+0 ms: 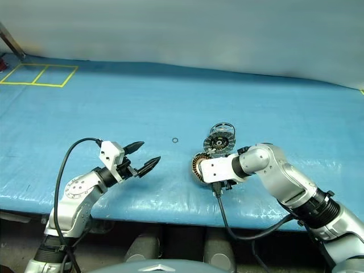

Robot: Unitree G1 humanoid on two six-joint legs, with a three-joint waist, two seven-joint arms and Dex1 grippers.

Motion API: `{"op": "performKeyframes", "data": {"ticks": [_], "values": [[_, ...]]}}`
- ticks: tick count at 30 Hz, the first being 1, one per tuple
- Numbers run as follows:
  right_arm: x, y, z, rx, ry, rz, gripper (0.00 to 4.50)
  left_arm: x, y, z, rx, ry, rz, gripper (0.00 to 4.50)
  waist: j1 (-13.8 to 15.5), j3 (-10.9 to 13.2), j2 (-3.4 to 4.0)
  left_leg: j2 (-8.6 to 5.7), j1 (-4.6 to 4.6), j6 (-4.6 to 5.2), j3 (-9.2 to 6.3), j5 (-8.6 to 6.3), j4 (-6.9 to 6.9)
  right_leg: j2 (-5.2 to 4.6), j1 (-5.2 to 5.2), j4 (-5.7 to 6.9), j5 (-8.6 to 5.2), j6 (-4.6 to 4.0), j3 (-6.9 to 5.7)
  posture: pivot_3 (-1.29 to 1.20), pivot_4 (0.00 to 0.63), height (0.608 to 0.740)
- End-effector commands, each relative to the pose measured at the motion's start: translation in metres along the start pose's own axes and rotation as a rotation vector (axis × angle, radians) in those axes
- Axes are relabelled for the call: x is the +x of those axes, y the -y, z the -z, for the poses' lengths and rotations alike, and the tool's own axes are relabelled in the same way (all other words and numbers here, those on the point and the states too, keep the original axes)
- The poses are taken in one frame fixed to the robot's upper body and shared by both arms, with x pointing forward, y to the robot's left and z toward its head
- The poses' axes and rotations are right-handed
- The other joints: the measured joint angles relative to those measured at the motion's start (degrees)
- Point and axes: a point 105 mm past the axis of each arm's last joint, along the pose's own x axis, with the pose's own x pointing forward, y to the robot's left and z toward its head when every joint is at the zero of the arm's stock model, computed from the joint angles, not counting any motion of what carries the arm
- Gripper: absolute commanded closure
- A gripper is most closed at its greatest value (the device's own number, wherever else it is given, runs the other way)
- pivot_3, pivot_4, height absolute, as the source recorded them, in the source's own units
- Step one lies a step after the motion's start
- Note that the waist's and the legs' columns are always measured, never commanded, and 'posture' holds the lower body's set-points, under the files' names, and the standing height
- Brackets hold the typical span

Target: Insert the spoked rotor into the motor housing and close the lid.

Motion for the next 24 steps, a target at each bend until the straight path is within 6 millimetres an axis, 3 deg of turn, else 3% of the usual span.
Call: {"op": "performKeyframes", "data": {"ticks": [1,14,24], "values": [[-0.002,0.014,-0.01,-0.071,0.005,0.054,2.49,0.001,0.004,-0.012,0.038,0.042,0.013,0.0,0.0,0.0,0.0,0.0,0.0,0.0,0.0,0.0,0.0,0.0,0.0,0.01,0.0,0.0,0.0,0.0,0.15,0.74],[0.017,0.016,-0.038,-0.19,0.059,0.01,2.49,-0.002,0.001,-0.009,0.037,0.02,0.002,0.0,-0.4,0.0,0.0,0.0,0.03,-0.01,-0.01,0.01,-0.02,0.01,0.0,0.04,0.01,-0.01,0.0,0.0,0.15,0.74],[0.031,0.014,-0.036,-0.173,0.05,-0.025,2.49,-0.005,0.0,-0.007,0.038,0.009,-0.009,0.0,-0.7,0.0,0.01,0.0,0.12,-0.02,-0.03,0.01,-0.01,0.01,0.05,0.09,0.01,-0.01,0.0,0.0,0.15,0.74]]}}
